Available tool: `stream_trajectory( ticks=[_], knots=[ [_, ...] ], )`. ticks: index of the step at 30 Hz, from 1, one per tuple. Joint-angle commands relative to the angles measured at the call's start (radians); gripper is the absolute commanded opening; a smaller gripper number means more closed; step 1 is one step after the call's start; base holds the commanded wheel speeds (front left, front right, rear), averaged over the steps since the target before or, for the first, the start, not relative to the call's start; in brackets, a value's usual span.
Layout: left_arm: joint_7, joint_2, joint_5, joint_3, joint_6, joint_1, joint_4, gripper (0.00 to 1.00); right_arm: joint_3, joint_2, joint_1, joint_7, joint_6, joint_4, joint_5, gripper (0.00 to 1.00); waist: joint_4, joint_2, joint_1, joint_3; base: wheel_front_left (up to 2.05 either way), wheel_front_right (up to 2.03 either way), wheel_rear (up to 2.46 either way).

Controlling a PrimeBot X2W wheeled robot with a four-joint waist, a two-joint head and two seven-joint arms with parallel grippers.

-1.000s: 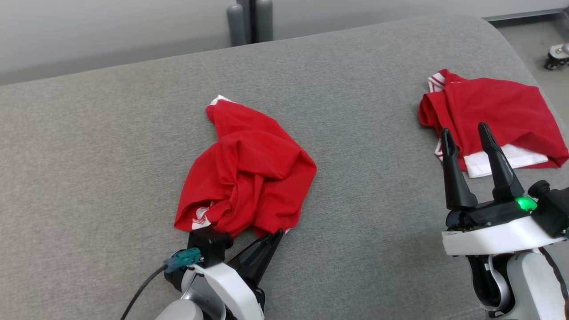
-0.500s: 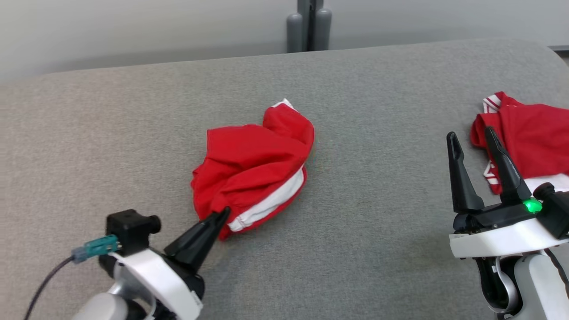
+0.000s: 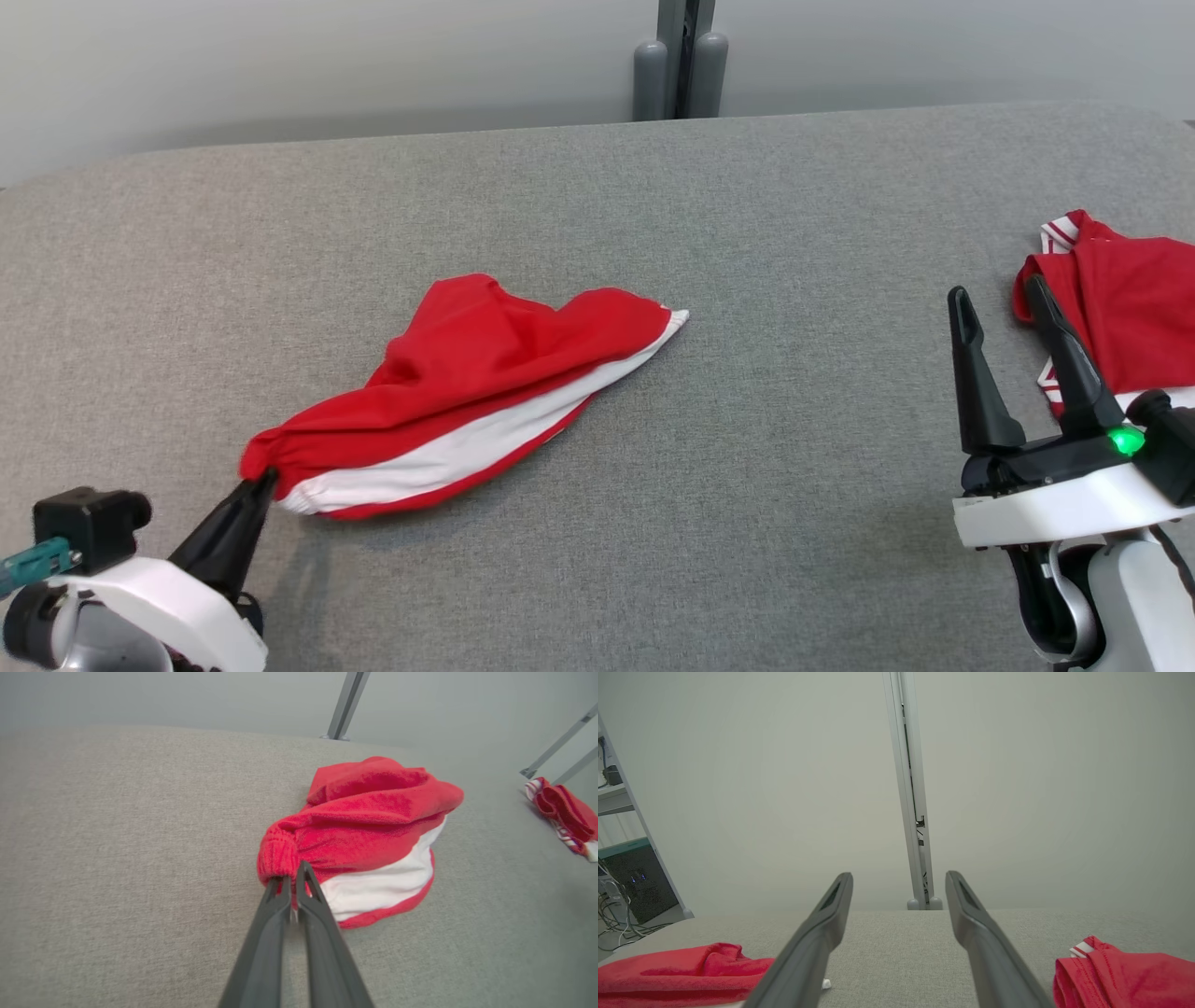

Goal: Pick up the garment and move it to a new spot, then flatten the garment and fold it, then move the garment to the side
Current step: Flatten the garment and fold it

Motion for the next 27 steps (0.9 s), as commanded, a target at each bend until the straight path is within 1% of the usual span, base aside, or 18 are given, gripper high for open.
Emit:
stream_trajectory(
  ticks=[1, 2, 3, 7, 10, 11, 12, 14, 18, 23, 27],
  knots=[
    [-0.01, 0.0, 0.004, 0.006, 0.007, 0.008, 0.016, 0.0, 0.002, -0.002, 0.007, 0.0, 0.0, 0.006, 0.005, 1.0, -0.002, 0.0, -0.0001, 0.0, 0.0, 0.0, 0.0],
    [-0.01, 0.0, 0.004, 0.006, 0.007, 0.008, 0.016, 0.0, 0.002, -0.002, 0.007, 0.0, 0.0, 0.006, 0.005, 1.0, -0.002, 0.0, -0.0001, 0.0, 0.0, 0.0, 0.0],
    [-0.019, -0.013, 0.0, 0.004, 0.002, 0.007, 0.031, 0.0, 0.005, -0.002, 0.01, 0.0, 0.0, 0.012, 0.007, 1.0, -0.003, 0.0, -0.0001, -0.002, 0.0, 0.0, 0.0],
    [-0.046, -0.043, 0.011, -0.011, 0.0, -0.011, 0.086, 0.0, 0.076, -0.019, 0.01, 0.0, 0.0, 0.083, 0.028, 1.0, -0.002, 0.0, -0.0001, -0.011, 0.0, 0.0, 0.0],
    [-0.053, -0.058, 0.02, -0.028, -0.006, -0.026, 0.106, 0.0, 0.103, -0.03, -0.008, 0.0, 0.0, 0.115, 0.044, 1.0, 0.01, 0.0, -0.0001, -0.017, 0.0, 0.0, 0.0],
    [-0.055, -0.064, 0.02, -0.03, -0.005, -0.029, 0.11, 0.29, 0.106, -0.03, -0.011, 0.0, 0.0, 0.121, 0.048, 1.0, 0.014, 0.0, -0.0001, -0.019, 0.0, 0.0, 0.0],
    [-0.052, -0.072, 0.016, -0.034, -0.004, -0.03, 0.115, 1.0, 0.107, -0.03, -0.013, 0.0, 0.0, 0.124, 0.05, 1.0, 0.018, 0.0, -0.0001, -0.02, 0.0, 0.0, 0.0],
    [-0.047, -0.077, 0.019, -0.043, -0.004, -0.03, 0.119, 1.0, 0.106, -0.033, -0.016, 0.0, 0.0, 0.129, 0.054, 1.0, 0.026, 0.0, -0.0001, -0.021, 0.0, 0.0, 0.0],
    [-0.058, -0.063, 0.048, -0.044, 0.023, -0.034, 0.108, 1.0, 0.101, -0.038, -0.011, 0.0, 0.0, 0.135, 0.057, 1.0, 0.042, 0.0, -0.0001, -0.027, 0.0, 0.0, 0.0],
    [-0.11, -0.049, 0.108, -0.016, 0.097, -0.042, 0.041, 1.0, 0.1, -0.043, -0.011, 0.0, 0.0, 0.141, 0.057, 1.0, 0.061, 0.0, -0.0001, -0.033, 0.0, 0.0, 0.0],
    [-0.195, -0.082, 0.142, 0.013, 0.149, -0.055, -0.023, 1.0, 0.136, -0.05, -0.027, 0.0, 0.0, 0.191, 0.101, 1.0, 0.081, 0.0, -0.0001, -0.036, 0.0, 0.0, 0.0]
  ],
)
